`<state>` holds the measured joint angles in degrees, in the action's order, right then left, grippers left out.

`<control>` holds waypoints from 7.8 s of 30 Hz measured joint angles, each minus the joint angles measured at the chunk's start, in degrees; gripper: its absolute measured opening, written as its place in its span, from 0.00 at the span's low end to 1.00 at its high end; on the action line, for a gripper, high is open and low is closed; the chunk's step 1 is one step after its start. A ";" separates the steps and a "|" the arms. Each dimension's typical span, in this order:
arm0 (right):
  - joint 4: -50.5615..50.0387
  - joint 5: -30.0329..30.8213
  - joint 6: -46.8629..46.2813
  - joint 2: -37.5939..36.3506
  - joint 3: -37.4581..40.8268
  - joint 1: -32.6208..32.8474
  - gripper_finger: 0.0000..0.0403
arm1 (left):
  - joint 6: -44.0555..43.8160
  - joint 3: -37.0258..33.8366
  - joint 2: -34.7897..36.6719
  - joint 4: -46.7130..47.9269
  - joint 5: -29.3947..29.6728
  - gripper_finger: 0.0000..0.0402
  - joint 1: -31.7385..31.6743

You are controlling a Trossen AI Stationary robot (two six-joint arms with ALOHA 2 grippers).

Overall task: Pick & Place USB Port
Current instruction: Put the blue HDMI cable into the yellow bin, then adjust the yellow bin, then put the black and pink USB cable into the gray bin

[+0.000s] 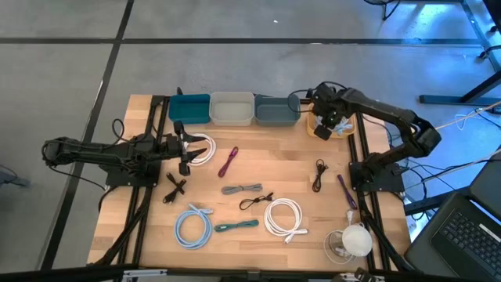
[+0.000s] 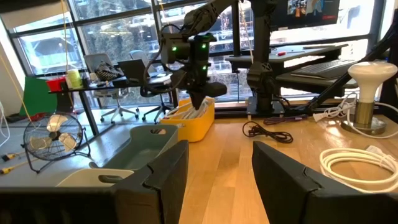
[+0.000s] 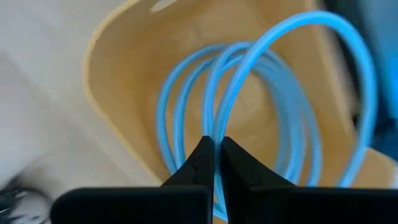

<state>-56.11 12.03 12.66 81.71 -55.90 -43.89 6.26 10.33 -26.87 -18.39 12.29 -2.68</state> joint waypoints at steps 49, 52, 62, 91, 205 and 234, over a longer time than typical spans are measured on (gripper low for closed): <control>-9.41 -23.82 -24.05 -15.22 0.15 20.06 0.40 | -1.03 0.00 -0.02 1.07 0.02 0.42 0.02; -3.97 -22.37 -25.79 -14.41 4.83 25.86 0.40 | -1.05 0.00 0.00 1.02 0.02 0.42 0.02; 0.23 -6.67 -28.65 -8.98 16.00 28.67 0.28 | -1.03 0.00 -0.02 0.61 0.02 0.42 0.00; 9.84 -4.77 -27.15 -7.95 15.74 8.89 0.00 | 3.73 0.02 -0.02 -1.23 0.22 0.42 0.02; 49.62 -8.61 -18.20 -16.56 15.74 49.04 0.12 | -20.91 32.92 -44.13 46.14 -13.94 0.53 -1.38; 50.54 -8.61 -16.49 -16.56 15.74 49.10 0.12 | -23.62 33.00 -69.82 26.47 -9.03 0.31 -6.29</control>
<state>-5.57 3.42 -3.84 65.14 -40.16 5.21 -17.36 43.32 -96.69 8.08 3.26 -8.96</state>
